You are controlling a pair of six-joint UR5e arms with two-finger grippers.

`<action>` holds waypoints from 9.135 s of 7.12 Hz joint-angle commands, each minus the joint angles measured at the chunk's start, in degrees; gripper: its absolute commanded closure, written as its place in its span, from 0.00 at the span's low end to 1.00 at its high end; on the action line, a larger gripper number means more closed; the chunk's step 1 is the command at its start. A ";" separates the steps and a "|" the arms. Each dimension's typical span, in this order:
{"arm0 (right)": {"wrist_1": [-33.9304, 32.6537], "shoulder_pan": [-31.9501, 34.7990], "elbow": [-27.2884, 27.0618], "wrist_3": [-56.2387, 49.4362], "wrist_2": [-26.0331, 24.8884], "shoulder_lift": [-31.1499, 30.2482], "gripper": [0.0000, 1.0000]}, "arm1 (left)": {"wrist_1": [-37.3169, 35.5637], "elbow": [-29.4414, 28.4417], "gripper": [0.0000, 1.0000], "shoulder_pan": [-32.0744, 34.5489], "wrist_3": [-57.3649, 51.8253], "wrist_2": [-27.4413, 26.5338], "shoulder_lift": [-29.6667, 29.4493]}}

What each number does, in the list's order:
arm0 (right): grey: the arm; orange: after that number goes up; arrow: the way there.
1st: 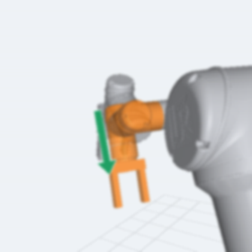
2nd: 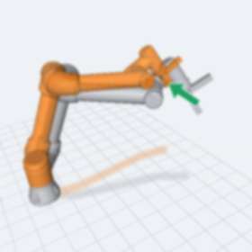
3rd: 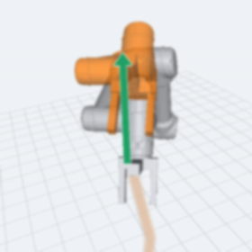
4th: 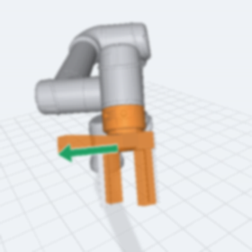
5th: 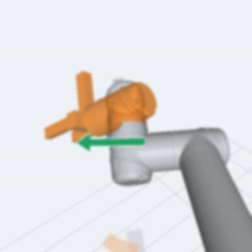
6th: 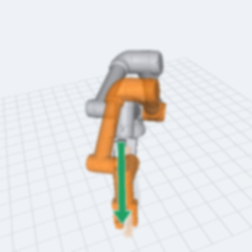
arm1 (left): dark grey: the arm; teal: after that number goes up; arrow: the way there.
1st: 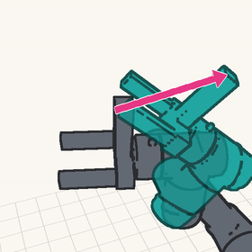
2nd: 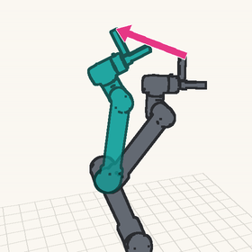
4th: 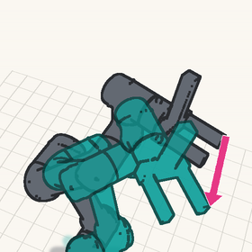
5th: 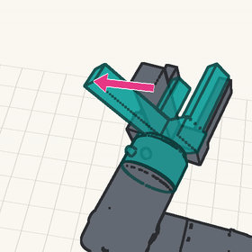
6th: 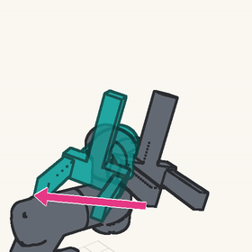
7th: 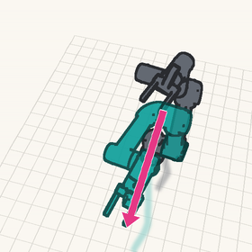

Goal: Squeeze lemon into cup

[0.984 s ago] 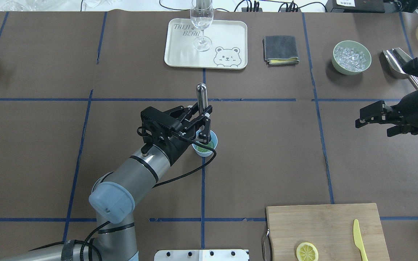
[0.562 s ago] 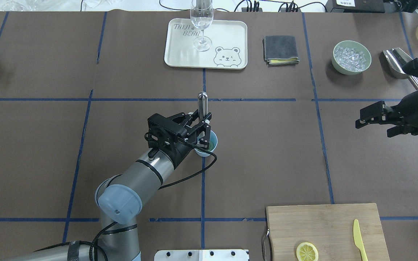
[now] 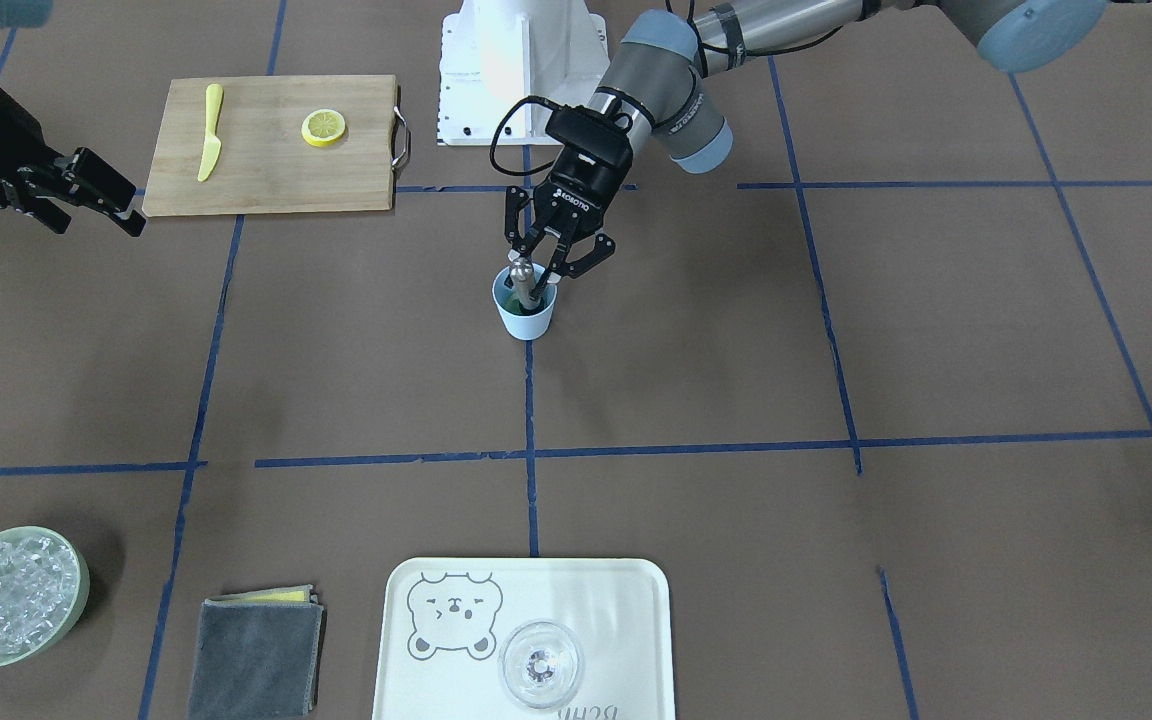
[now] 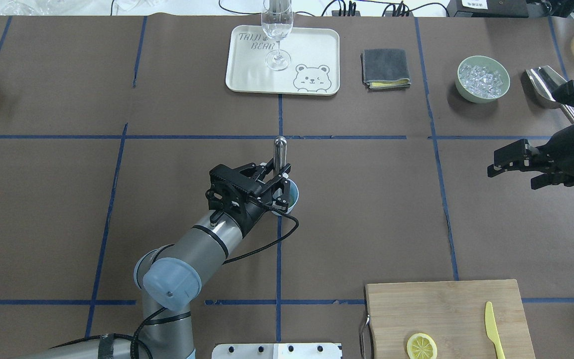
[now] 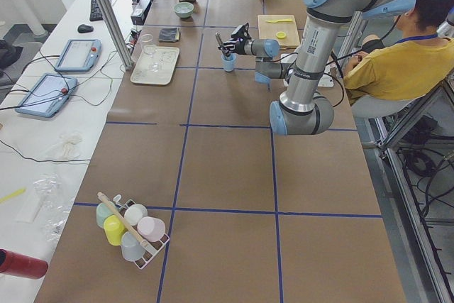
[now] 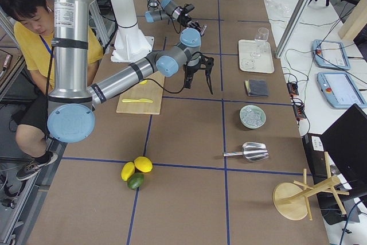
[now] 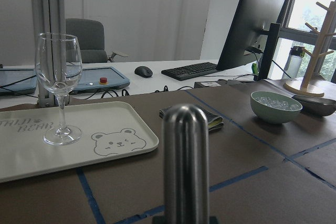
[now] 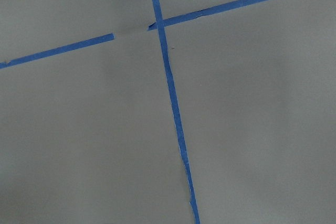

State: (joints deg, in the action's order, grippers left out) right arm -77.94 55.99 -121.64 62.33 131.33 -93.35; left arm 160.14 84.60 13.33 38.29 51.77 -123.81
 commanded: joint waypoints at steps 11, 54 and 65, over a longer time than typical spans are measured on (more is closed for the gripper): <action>0.06 0.09 -0.53 0.07 0.95 -1.22 0.00 | -23.99 22.53 1.00 0.91 -4.64 2.79 4.70; -13.38 27.51 15.37 -54.42 8.07 -6.67 0.00 | -69.18 14.10 0.00 80.63 -46.38 83.05 42.15; -12.07 27.42 15.82 -55.12 5.62 -7.29 0.00 | -71.46 14.10 0.00 78.08 -45.94 82.97 40.32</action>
State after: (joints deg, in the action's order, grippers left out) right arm -90.30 83.37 -105.70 7.31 138.28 -100.59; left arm 88.69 98.64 91.46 -7.66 134.73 -83.51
